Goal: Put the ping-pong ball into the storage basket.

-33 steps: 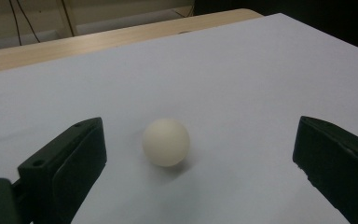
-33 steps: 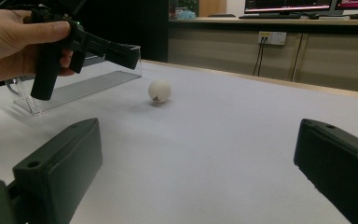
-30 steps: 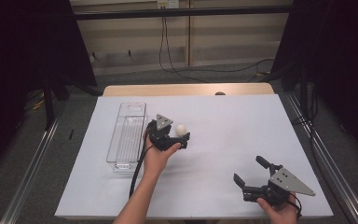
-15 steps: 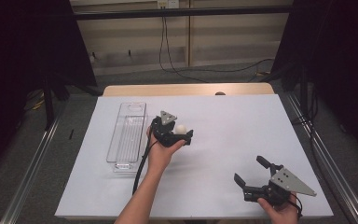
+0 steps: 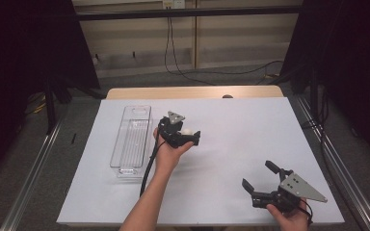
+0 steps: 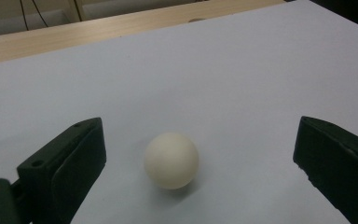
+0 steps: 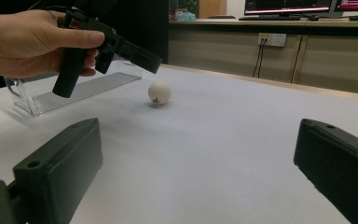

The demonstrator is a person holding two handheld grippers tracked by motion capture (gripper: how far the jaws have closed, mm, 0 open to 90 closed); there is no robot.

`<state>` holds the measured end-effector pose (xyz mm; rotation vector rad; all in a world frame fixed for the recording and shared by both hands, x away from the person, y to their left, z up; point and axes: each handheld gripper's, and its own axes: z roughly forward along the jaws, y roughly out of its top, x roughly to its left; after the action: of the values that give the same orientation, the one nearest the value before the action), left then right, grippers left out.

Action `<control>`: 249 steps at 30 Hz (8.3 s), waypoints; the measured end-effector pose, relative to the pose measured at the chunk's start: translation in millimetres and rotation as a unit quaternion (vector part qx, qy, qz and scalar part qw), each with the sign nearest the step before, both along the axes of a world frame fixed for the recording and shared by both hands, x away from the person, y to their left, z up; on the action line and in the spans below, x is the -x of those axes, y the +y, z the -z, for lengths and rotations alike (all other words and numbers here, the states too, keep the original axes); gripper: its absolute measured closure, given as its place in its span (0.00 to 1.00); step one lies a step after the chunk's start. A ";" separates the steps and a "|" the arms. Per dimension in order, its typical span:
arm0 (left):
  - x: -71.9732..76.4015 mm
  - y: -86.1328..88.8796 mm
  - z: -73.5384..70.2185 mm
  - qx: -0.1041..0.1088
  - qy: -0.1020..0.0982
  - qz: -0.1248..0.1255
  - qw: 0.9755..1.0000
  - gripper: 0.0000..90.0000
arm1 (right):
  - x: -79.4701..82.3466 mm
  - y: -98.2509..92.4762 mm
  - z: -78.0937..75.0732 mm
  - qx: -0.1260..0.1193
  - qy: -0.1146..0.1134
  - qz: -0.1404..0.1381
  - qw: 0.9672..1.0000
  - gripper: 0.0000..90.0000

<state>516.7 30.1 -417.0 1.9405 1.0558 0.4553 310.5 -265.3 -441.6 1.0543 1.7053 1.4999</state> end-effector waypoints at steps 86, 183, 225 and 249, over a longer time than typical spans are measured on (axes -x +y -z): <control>-25.7 -3.3 20.2 -0.033 0.072 -0.023 0.997 0.49 | -0.8 -0.8 0.3 0.001 0.000 -0.004 1.000 0.01; -31.8 21.5 -27.9 -0.044 0.106 -0.016 0.993 0.57 | -0.8 1.5 0.7 0.002 0.001 -0.004 1.000 0.01; -33.2 31.9 -59.5 -0.044 0.115 -0.014 0.992 0.57 | -1.2 2.0 1.0 0.004 0.003 -0.011 1.000 0.01; -34.5 42.5 -77.9 -0.044 0.120 -0.021 0.992 0.57 | -1.3 2.7 0.9 0.003 0.005 -0.013 1.000 0.01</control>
<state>551.2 72.6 -339.1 2.0931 1.2489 0.3014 311.8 -262.6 -442.5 1.0424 1.7349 1.5067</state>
